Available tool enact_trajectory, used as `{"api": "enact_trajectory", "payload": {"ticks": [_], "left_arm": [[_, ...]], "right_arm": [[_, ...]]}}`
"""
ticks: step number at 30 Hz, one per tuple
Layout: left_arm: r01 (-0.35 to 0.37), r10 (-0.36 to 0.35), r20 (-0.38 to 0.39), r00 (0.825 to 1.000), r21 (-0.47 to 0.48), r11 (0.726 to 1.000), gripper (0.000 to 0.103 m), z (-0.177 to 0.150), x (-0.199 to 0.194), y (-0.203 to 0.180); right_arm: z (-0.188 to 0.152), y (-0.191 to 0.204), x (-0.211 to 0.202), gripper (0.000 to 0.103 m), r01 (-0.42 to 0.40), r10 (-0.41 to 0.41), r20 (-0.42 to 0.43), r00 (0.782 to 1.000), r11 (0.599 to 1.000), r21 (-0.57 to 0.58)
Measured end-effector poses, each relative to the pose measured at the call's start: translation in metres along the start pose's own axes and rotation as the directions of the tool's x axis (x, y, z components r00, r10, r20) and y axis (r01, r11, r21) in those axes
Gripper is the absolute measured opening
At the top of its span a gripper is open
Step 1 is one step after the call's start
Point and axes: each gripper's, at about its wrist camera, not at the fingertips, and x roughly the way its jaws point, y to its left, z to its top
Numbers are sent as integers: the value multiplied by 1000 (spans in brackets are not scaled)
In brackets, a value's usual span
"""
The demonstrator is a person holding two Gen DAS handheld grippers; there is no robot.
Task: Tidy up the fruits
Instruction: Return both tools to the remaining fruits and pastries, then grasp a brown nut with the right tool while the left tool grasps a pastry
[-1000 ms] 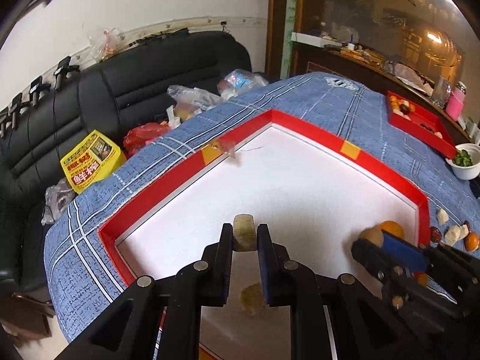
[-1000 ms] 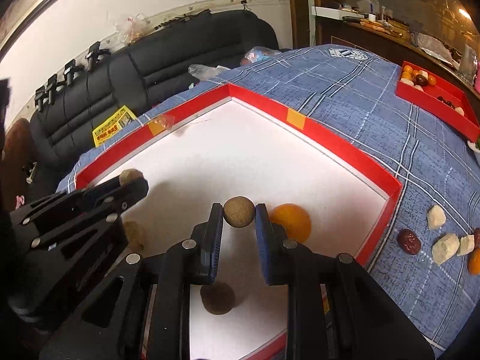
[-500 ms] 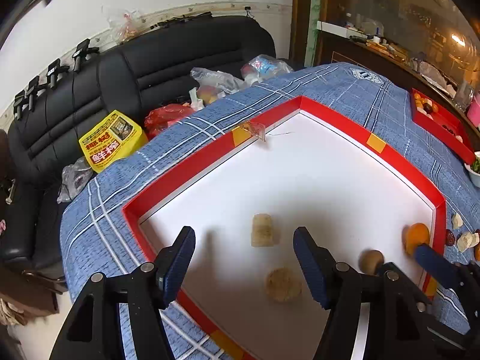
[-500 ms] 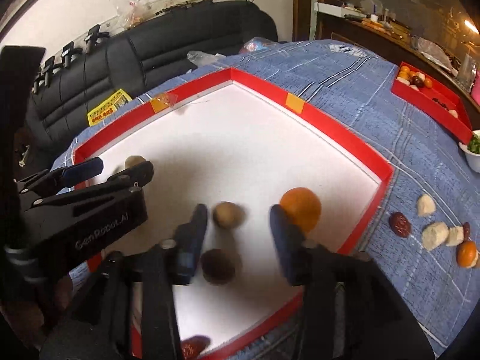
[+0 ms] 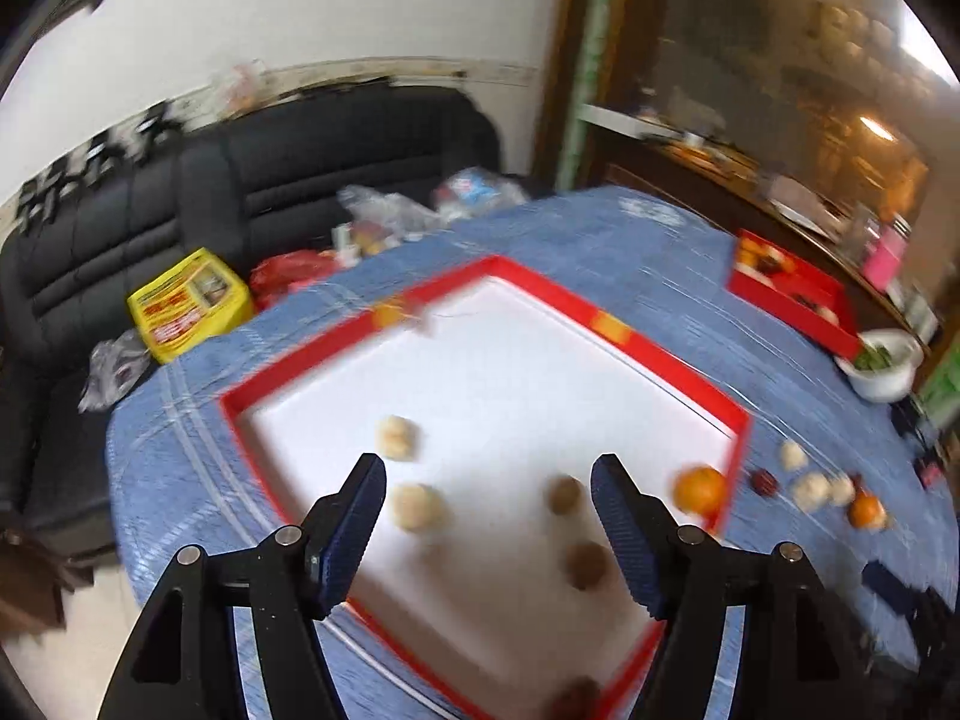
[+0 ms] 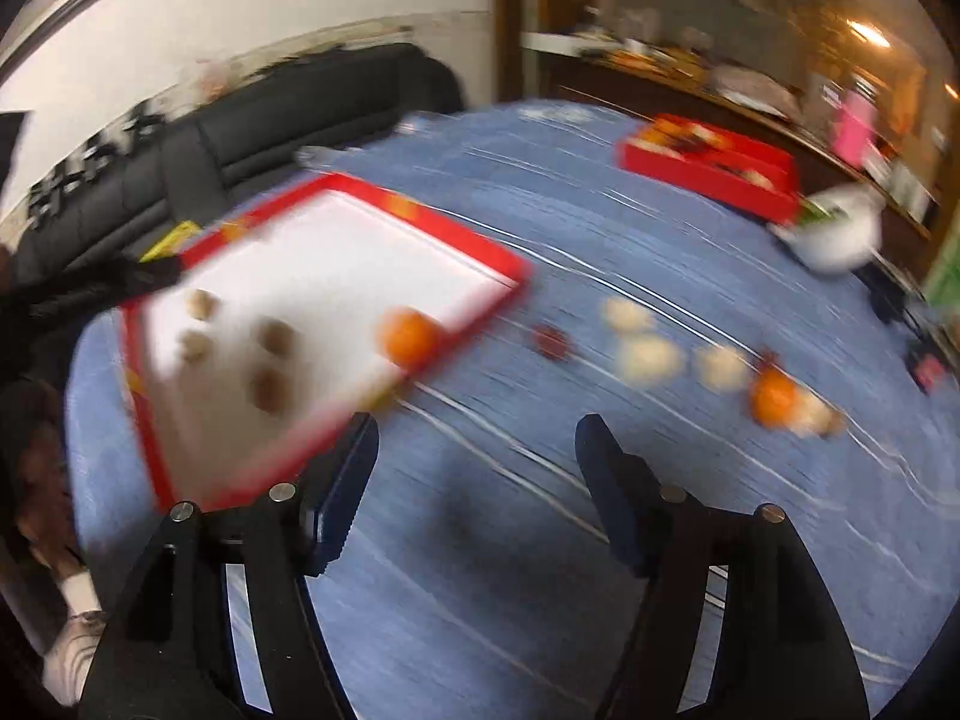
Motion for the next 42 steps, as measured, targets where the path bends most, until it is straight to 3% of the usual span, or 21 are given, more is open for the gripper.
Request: {"api": "enact_trajectory", "payload": {"ticks": [6, 8, 11, 18, 22, 24, 26, 32, 35, 36, 37, 40, 42], "left_arm": [[107, -101, -46, 994, 177, 978, 70, -27, 0, -67], [122, -111, -61, 992, 231, 965, 70, -35, 2, -87], [153, -133, -88, 987, 282, 947, 70, -44, 7, -112], [226, -194, -126, 973, 340, 913, 70, -50, 19, -160], [264, -223, -155, 963, 348, 900, 70, -46, 35, -183], [283, -240, -161, 957, 351, 893, 70, -45, 44, -196], [290, -244, -168, 955, 353, 890, 70, -43, 51, -206], [321, -280, -165, 946, 334, 886, 70, -38, 70, -224], [313, -270, -169, 948, 340, 887, 64, -38, 82, -235], [309, -264, -173, 949, 339, 889, 53, -38, 85, -237], [303, -253, -184, 950, 344, 889, 35, -39, 90, -240], [276, -222, -178, 959, 383, 881, 30, -45, 92, -247], [298, -241, -193, 951, 377, 877, 30, -45, 90, -247]], "right_arm": [[-35, -115, -15, 69, 118, -119, -10, 993, 967, 226], [-41, -145, -16, 69, 193, -193, -24, 981, 947, 256], [-40, -172, -8, 68, 236, -230, -52, 972, 937, 259], [-17, -197, 24, 56, 244, -234, -72, 970, 947, 211], [-6, -203, 41, 34, 240, -227, -88, 970, 951, 195], [-3, -203, 47, 32, 232, -220, -84, 972, 954, 190], [0, -204, 50, 20, 222, -210, -81, 974, 955, 196], [-3, -208, 45, 20, 183, -175, -55, 983, 958, 223], [-4, -211, 40, 20, 164, -162, -29, 986, 954, 250], [-5, -212, 38, 20, 157, -157, -20, 987, 953, 259], [-5, -214, 38, 20, 149, -150, -14, 989, 953, 265], [-6, -219, 35, 20, 125, -131, 2, 991, 949, 290], [-7, -219, 34, 20, 122, -130, 8, 991, 949, 292]]}}
